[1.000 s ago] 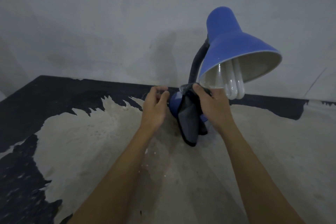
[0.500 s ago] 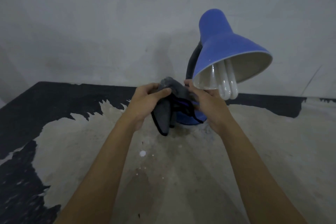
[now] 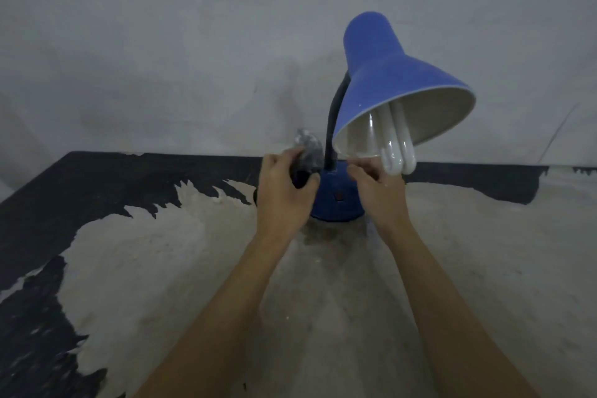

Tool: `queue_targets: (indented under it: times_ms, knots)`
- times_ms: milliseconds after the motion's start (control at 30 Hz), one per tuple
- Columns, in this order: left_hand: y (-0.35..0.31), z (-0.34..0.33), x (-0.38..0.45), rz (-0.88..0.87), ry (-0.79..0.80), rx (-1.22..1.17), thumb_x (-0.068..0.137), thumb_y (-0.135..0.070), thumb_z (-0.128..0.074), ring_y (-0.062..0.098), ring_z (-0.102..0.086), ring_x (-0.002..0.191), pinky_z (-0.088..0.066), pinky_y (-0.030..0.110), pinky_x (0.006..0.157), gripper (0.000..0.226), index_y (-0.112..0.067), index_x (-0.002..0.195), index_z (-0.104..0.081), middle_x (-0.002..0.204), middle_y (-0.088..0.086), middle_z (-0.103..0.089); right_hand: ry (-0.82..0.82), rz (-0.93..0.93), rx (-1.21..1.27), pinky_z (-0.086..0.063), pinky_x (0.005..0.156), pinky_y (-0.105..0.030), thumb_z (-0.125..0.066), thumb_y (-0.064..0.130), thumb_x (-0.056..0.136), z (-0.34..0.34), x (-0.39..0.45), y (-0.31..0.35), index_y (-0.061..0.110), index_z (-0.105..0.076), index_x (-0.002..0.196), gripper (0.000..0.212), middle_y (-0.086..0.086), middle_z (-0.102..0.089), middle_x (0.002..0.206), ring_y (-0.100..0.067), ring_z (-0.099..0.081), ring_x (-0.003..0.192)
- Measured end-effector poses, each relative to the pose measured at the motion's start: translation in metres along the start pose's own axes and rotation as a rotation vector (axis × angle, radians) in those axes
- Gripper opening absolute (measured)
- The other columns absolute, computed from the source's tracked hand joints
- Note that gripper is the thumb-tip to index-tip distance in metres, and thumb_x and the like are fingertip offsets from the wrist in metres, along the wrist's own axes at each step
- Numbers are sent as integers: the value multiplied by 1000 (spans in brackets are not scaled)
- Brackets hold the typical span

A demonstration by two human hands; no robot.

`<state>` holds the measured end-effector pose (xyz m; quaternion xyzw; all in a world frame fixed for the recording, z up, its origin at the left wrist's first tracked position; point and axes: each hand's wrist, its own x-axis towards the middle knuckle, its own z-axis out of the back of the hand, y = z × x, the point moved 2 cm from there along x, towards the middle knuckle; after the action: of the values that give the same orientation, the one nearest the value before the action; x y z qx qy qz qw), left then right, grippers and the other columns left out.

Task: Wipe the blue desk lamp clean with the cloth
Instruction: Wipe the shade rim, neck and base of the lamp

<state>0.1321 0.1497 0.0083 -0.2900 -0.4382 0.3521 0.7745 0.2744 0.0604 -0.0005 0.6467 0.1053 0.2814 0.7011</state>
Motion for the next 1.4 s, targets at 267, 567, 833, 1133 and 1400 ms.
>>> queue_targets:
  times_ms: [267, 567, 833, 1133, 1400]
  knots:
    - [9, -46, -34, -185, 152, 484, 101, -24, -49, 33, -31, 148, -21, 50, 122, 56, -6, 152, -35, 158, 17, -37, 89, 189, -255, -52, 84, -16, -64, 12, 93, 1, -3, -12, 10, -72, 106, 15, -1, -72, 99, -8, -67, 92]
    - [12, -46, 4, -88, 289, 530, 105, -32, -36, 30, -19, 152, -18, 49, 123, 51, -15, 154, -35, 164, 12, -25, 72, 270, -282, -50, 79, -14, -65, 8, 90, 2, -4, -14, 8, -73, 103, 15, -5, -73, 97, -15, -68, 91]
    - [30, -49, 41, 0, 336, 481, 103, -28, -44, 39, -51, 123, -43, 48, 103, 40, -16, 140, -54, 135, 18, -54, 60, 286, -279, -58, 84, -40, -65, 10, 88, -1, -5, -20, 11, -73, 101, 16, -5, -73, 94, -18, -69, 90]
    - [31, -43, 70, 208, 415, 407, 94, -45, -38, 46, -46, 123, -37, 59, 106, 44, -20, 123, -61, 133, 20, -53, 84, 259, -269, -60, 81, -34, -65, 11, 90, 2, -5, -21, 13, -72, 103, 14, -3, -72, 94, -14, -70, 87]
    - [42, -21, 23, 191, 74, 112, 99, -34, -46, 27, -54, 90, -40, 36, 76, 24, -15, 99, -61, 98, 12, -57, 79, 215, -200, -49, 72, -5, -65, 9, 91, 1, -1, -26, 14, -73, 103, 15, 0, -74, 94, -2, -68, 85]
